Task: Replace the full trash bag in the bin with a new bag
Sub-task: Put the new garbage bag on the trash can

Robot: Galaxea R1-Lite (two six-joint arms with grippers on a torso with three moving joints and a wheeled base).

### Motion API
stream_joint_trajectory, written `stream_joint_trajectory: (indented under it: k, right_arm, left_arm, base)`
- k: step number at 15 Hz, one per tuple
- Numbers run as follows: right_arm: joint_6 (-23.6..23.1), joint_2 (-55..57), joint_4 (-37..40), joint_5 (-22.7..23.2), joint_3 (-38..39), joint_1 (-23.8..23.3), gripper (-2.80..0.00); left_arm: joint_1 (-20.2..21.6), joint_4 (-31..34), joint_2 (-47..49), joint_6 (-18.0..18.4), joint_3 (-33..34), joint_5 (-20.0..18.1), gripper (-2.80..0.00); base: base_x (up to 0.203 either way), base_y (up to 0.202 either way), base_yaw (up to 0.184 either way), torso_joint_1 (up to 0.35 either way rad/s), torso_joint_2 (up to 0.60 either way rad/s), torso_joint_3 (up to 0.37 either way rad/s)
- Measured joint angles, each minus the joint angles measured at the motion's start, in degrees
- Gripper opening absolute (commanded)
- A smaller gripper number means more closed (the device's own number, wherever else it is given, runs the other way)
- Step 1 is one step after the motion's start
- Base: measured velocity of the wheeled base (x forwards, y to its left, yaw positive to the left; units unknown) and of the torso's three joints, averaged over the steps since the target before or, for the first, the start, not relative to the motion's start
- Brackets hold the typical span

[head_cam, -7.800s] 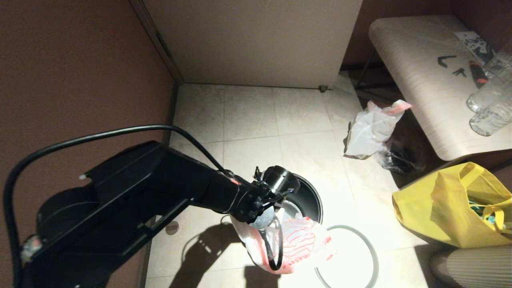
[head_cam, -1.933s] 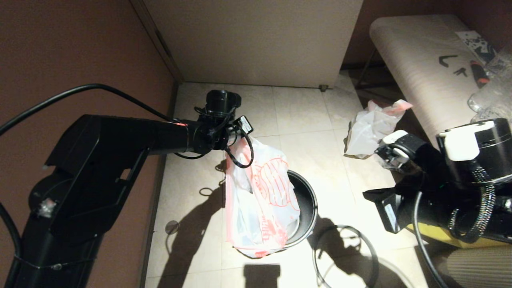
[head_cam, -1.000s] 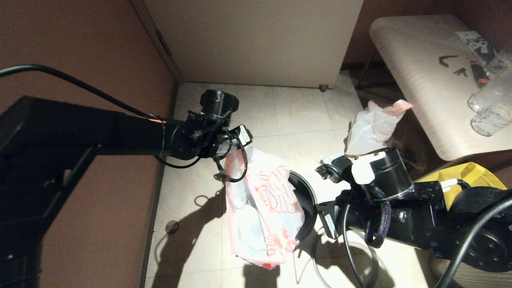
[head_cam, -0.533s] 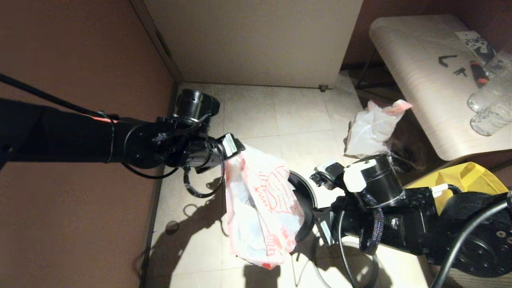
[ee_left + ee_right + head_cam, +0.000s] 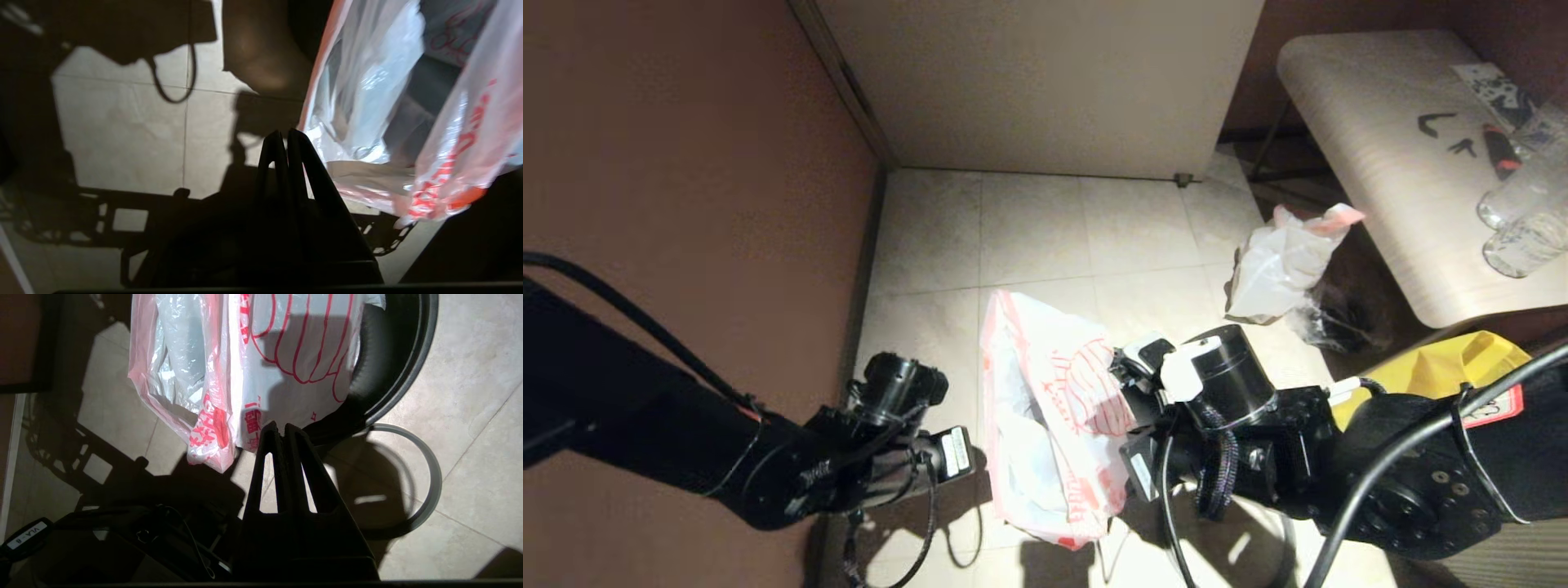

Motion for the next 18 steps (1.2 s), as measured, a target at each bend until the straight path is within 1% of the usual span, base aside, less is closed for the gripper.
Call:
stream_joint_trajectory:
  k: [2, 4, 6, 7, 11, 13, 17, 18]
  right_arm:
    - [0.33, 1.02, 0.0, -0.05, -0.42, 0.47, -2.8]
    - [0.83, 1.43, 0.0, -0.13, -0.51, 0.95, -2.8]
    - [0.98, 1.63, 0.0, -0.16, -0.53, 1.22, -2.8]
    - [0.98, 1.81, 0.0, -0.22, -0.53, 1.36, -2.8]
    - [0.83, 3.51, -1.0, -0.41, -0.73, 2.43, -2.8]
    - [0.69, 4.66, -2.84, -0.44, -0.98, 2.7, -2.8]
    - [0.81, 5.42, -2.92, -0.5, -2.0, 2.73, -2.8]
    - [0.87, 5.53, -2.9, -0.67, -2.0, 2.54, -2.8]
  left_arm:
    - [-0.35, -7.96, 2.64, 1.53, 4.44, -0.75, -2.8]
    - [-0.44, -13.84, 5.46, 1.96, 6.08, -2.39, -2.8]
    - [-0.59, -20.89, 8.25, 3.38, 7.58, -3.26, -2.8]
    - [-1.01, -23.24, 9.13, 3.71, 8.21, -3.83, -2.8]
    - [-2.36, -24.7, 11.02, 3.82, 9.02, -4.51, -2.8]
    - [-2.45, -26.21, 11.98, 3.91, 8.3, -4.41, -2.8]
    - [-2.1, -26.64, 13.18, 3.84, 7.35, -3.88, -2.8]
    - [-2.06, -26.63, 12.81, 3.82, 7.86, -3.13, -0.68]
  base:
    - [0.0, 0.0, 0.0, 0.0, 0.0, 0.0]
    - [0.0, 0.0, 0.0, 0.0, 0.0, 0.0]
    - [0.0, 0.0, 0.0, 0.0, 0.0, 0.0]
    - [0.0, 0.0, 0.0, 0.0, 0.0, 0.0]
    - [0.0, 0.0, 0.0, 0.0, 0.0, 0.0]
    - [0.0, 0.0, 0.0, 0.0, 0.0, 0.0]
    - [0.0, 0.0, 0.0, 0.0, 0.0, 0.0]
    - [0.0, 0.0, 0.0, 0.0, 0.0, 0.0]
